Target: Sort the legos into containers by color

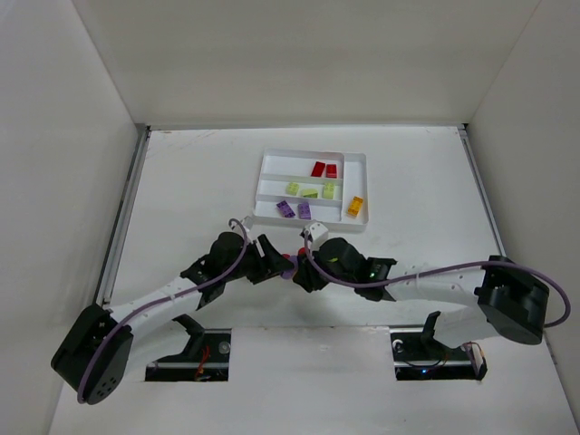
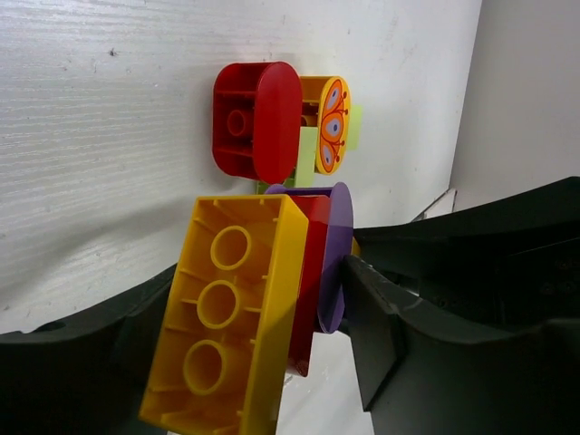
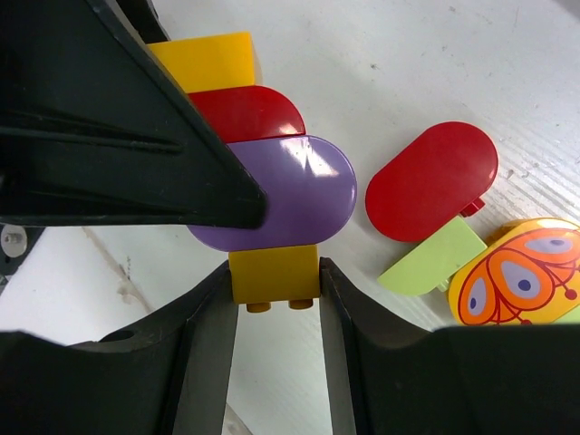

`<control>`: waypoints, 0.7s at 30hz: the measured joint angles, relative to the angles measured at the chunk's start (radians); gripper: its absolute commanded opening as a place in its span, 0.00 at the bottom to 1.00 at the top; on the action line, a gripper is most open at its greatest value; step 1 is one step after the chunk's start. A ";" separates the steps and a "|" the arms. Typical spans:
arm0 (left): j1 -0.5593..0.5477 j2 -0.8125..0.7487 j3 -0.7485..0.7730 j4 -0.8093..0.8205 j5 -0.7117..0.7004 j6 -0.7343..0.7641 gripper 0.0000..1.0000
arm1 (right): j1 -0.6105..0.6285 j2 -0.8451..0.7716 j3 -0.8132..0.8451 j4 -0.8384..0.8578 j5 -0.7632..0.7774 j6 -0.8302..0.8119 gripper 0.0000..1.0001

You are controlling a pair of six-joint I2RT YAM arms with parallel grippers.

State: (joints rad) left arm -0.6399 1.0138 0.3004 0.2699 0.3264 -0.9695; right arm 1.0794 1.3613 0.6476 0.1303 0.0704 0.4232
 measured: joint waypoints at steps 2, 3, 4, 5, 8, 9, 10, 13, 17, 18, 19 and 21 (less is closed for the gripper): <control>0.002 0.000 0.000 0.005 -0.001 -0.003 0.51 | 0.000 0.004 0.001 -0.003 0.000 -0.005 0.38; 0.004 0.000 0.000 0.007 0.000 -0.005 0.50 | 0.000 0.005 0.001 -0.003 0.000 -0.006 0.38; 0.006 0.000 0.000 0.008 0.000 -0.008 0.49 | 0.000 0.006 0.002 -0.003 0.000 -0.006 0.38; 0.007 0.000 0.000 0.011 0.001 -0.010 0.48 | 0.000 0.007 0.002 -0.003 0.000 -0.007 0.38; 0.006 0.001 0.000 0.029 0.003 -0.025 0.42 | 0.000 0.008 0.002 -0.006 0.000 -0.008 0.38; 0.004 0.003 0.000 0.039 0.002 -0.034 0.39 | 0.000 0.009 0.002 -0.006 0.000 -0.008 0.38; -0.001 0.006 0.000 0.050 -0.004 -0.045 0.36 | 0.000 0.010 0.002 -0.003 -0.002 -0.007 0.38; -0.016 0.015 -0.010 0.082 -0.024 -0.083 0.30 | 0.000 0.014 0.004 0.016 -0.016 -0.001 0.38; -0.026 0.001 -0.029 0.104 -0.058 -0.124 0.25 | -0.005 0.014 0.004 0.021 -0.029 0.016 0.38; -0.027 -0.009 -0.031 0.105 -0.066 -0.132 0.23 | -0.006 0.014 0.004 0.027 -0.034 0.022 0.38; -0.028 -0.021 -0.032 0.106 -0.074 -0.137 0.22 | -0.007 0.014 0.004 0.035 -0.039 0.026 0.38; -0.027 -0.047 -0.032 0.109 -0.082 -0.144 0.19 | -0.007 0.013 0.004 0.054 -0.046 0.031 0.38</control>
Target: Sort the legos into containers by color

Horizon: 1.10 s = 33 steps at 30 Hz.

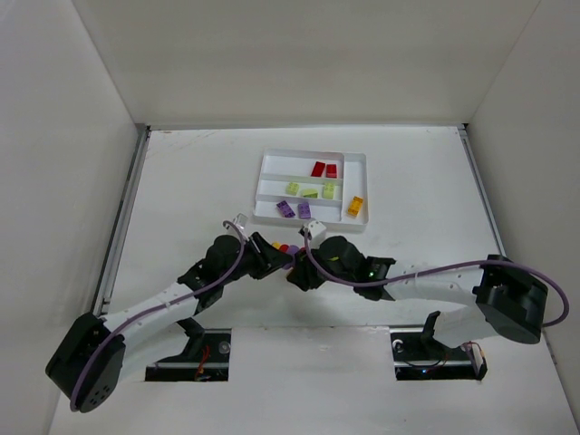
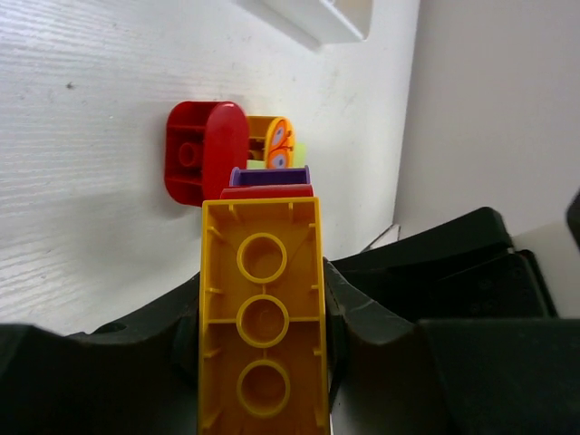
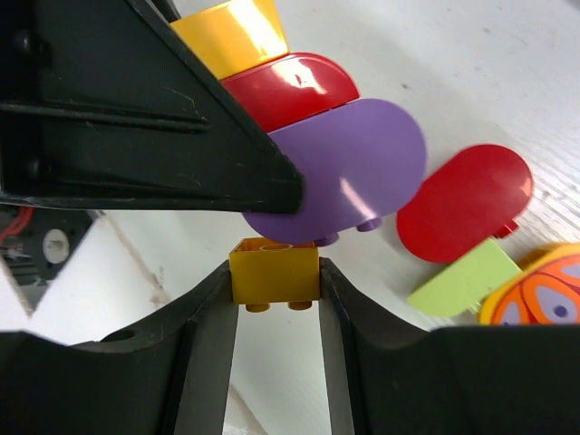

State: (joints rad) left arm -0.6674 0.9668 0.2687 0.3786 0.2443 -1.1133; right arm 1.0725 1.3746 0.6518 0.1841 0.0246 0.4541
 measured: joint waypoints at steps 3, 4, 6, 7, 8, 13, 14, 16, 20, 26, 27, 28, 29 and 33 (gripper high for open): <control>0.004 -0.039 0.000 -0.002 -0.002 -0.003 0.18 | 0.000 -0.004 0.000 0.017 -0.004 0.007 0.38; 0.008 -0.049 0.000 -0.005 -0.001 -0.003 0.18 | -0.002 -0.009 0.000 0.018 -0.004 0.010 0.38; 0.023 -0.071 0.000 -0.023 -0.003 -0.001 0.18 | -0.011 -0.028 -0.001 0.016 -0.002 0.012 0.38; 0.033 -0.083 0.000 -0.035 -0.008 0.003 0.18 | -0.019 -0.042 -0.002 0.014 0.000 0.014 0.38; 0.042 -0.092 0.000 -0.046 -0.012 0.008 0.18 | -0.031 -0.062 -0.005 0.010 0.003 0.014 0.38; 0.069 -0.112 0.011 -0.094 -0.043 0.046 0.18 | -0.162 -0.165 -0.011 -0.005 0.050 0.028 0.38; 0.069 -0.112 0.014 -0.099 -0.045 0.053 0.18 | -0.209 -0.174 -0.009 -0.005 0.071 0.034 0.38; 0.069 -0.110 0.021 -0.106 -0.048 0.064 0.18 | -0.303 -0.164 0.003 -0.009 0.115 0.044 0.38; 0.068 -0.097 0.027 -0.106 -0.054 0.077 0.19 | -0.468 -0.048 0.074 -0.028 0.194 0.051 0.39; 0.066 -0.083 0.027 -0.104 -0.054 0.084 0.19 | -0.555 0.132 0.167 -0.058 0.250 0.043 0.42; 0.066 -0.080 0.027 -0.103 -0.054 0.084 0.19 | -0.556 0.146 0.175 -0.063 0.260 0.042 0.46; 0.066 -0.079 0.027 -0.102 -0.053 0.084 0.20 | -0.556 0.156 0.179 -0.068 0.269 0.042 0.52; 0.066 -0.079 0.027 -0.101 -0.053 0.084 0.20 | -0.556 0.162 0.183 -0.072 0.282 0.039 0.60; 0.067 -0.077 0.027 -0.092 -0.043 0.084 0.20 | -0.556 0.161 0.187 -0.073 0.324 0.034 0.78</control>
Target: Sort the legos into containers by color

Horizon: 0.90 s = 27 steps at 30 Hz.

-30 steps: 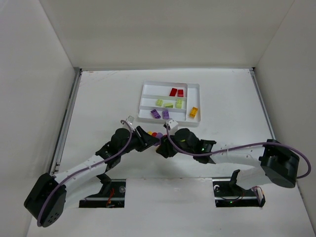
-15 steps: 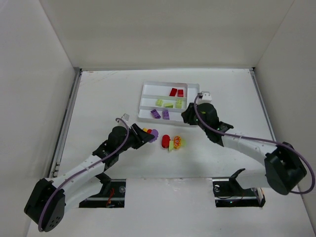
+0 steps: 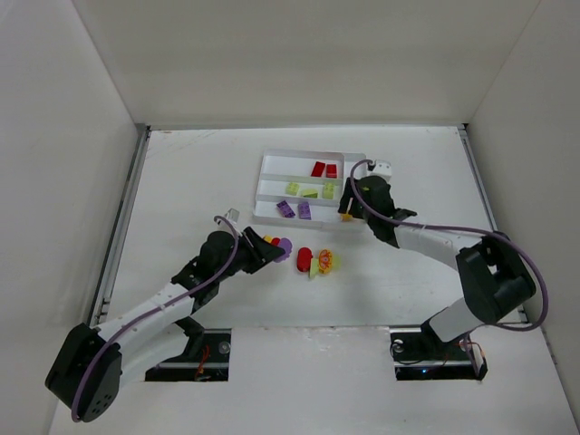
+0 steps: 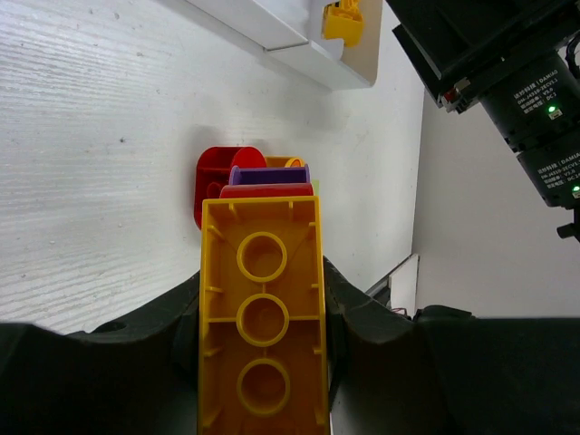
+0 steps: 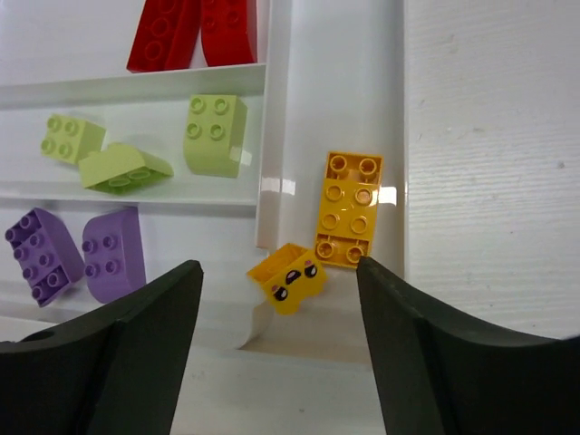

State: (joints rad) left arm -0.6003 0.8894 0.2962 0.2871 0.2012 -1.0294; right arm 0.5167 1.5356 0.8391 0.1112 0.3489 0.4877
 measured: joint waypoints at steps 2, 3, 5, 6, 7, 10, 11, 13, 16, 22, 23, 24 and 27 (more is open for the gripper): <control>0.000 0.008 0.002 0.006 0.006 0.000 0.20 | 0.000 -0.015 -0.001 -0.008 0.014 -0.002 0.78; 0.000 0.015 0.006 0.008 0.009 0.000 0.20 | 0.001 -0.032 -0.004 -0.011 0.017 -0.003 0.78; 0.000 0.031 0.015 0.010 0.018 -0.004 0.20 | 0.011 -0.092 -0.022 -0.013 0.018 -0.006 0.77; 0.000 0.037 0.021 0.011 0.026 -0.008 0.21 | 0.027 -0.136 -0.040 -0.012 0.012 -0.010 0.77; 0.000 0.041 0.026 0.012 0.033 -0.012 0.21 | 0.050 -0.186 -0.063 -0.008 -0.001 -0.012 0.77; 0.005 0.045 0.035 0.031 0.059 -0.032 0.21 | 0.146 -0.349 -0.149 0.032 -0.086 0.016 0.81; 0.006 0.045 0.035 0.042 0.066 -0.040 0.21 | 0.177 -0.395 -0.182 0.055 -0.119 0.043 0.83; 0.007 0.045 0.035 0.069 0.077 -0.055 0.21 | 0.229 -0.469 -0.252 0.114 -0.183 0.116 0.88; 0.010 0.044 0.035 0.121 0.094 -0.079 0.21 | 0.264 -0.498 -0.325 0.202 -0.246 0.230 0.93; 0.004 -0.014 0.033 0.206 0.111 -0.116 0.22 | 0.283 -0.447 -0.348 0.337 -0.313 0.398 1.00; 0.000 -0.031 0.031 0.222 0.112 -0.122 0.22 | 0.283 -0.438 -0.350 0.369 -0.325 0.422 1.00; -0.005 -0.045 0.030 0.238 0.114 -0.126 0.22 | 0.283 -0.428 -0.353 0.403 -0.338 0.443 1.00; -0.025 -0.059 0.029 0.283 0.116 -0.137 0.22 | 0.283 -0.399 -0.366 0.499 -0.377 0.501 0.99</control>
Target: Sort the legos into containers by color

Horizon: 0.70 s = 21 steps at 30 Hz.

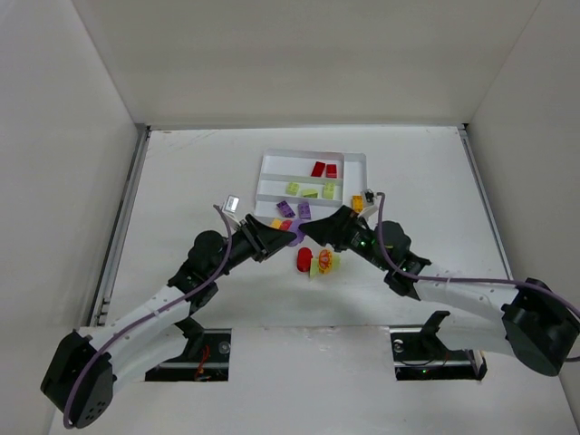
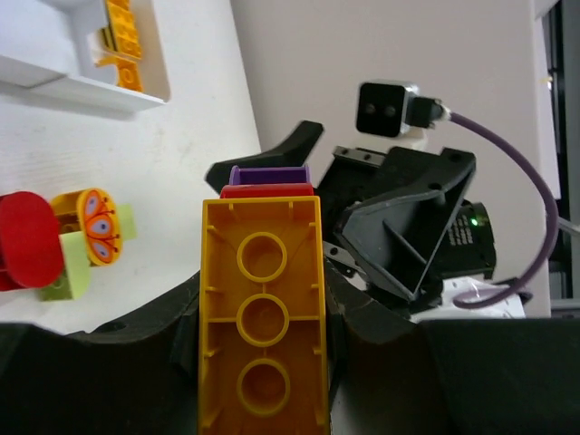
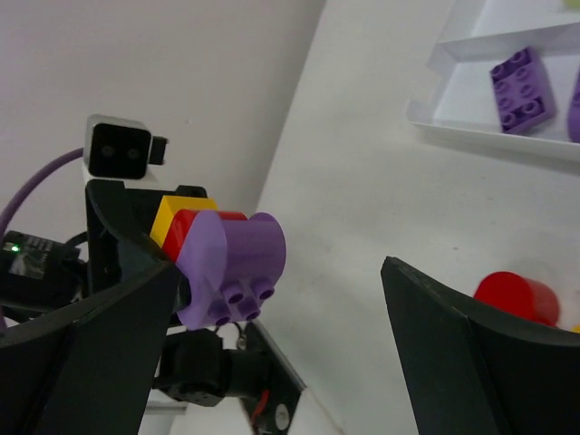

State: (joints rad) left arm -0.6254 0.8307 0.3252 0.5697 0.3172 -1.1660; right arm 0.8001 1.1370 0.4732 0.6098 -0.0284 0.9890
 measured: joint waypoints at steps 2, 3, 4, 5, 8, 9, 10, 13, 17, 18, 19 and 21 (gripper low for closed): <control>-0.019 0.000 -0.002 0.021 0.003 -0.004 0.22 | 0.000 0.020 -0.007 0.052 -0.023 0.032 0.95; -0.029 0.000 -0.003 0.029 0.005 -0.006 0.23 | 0.000 0.026 -0.012 0.072 -0.034 0.043 0.94; -0.039 0.000 -0.003 0.033 0.008 -0.006 0.23 | 0.000 0.030 -0.016 0.088 -0.042 0.055 0.91; -0.045 0.000 -0.003 0.037 0.009 -0.007 0.23 | 0.000 0.032 -0.019 0.103 -0.050 0.063 0.88; -0.061 0.000 -0.003 0.043 0.012 -0.009 0.23 | 0.000 0.034 -0.023 0.148 -0.073 0.084 0.76; -0.063 0.000 -0.003 0.045 0.013 -0.010 0.23 | 0.000 0.034 -0.024 0.162 -0.078 0.089 0.72; -0.064 0.000 -0.003 0.047 0.013 -0.010 0.23 | 0.000 0.034 -0.024 0.171 -0.084 0.093 0.67; -0.065 0.000 -0.003 0.055 0.014 -0.012 0.23 | 0.000 0.036 -0.031 0.202 -0.092 0.112 0.61; -0.066 0.002 -0.003 0.069 0.013 -0.016 0.24 | 0.000 0.054 -0.043 0.254 -0.109 0.146 0.60; -0.067 0.003 -0.003 0.074 0.014 -0.018 0.24 | 0.000 0.060 -0.047 0.265 -0.113 0.154 0.59; -0.067 0.003 -0.003 0.077 0.014 -0.019 0.24 | 0.000 0.066 -0.050 0.275 -0.116 0.161 0.59; -0.067 0.003 -0.003 0.079 0.014 -0.021 0.24 | 0.000 0.078 -0.054 0.296 -0.123 0.174 0.57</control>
State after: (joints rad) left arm -0.6926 0.8337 0.3218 0.6491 0.3309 -1.1873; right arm 0.8001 1.2152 0.4194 0.9062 -0.1513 1.1625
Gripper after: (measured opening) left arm 0.336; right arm 0.595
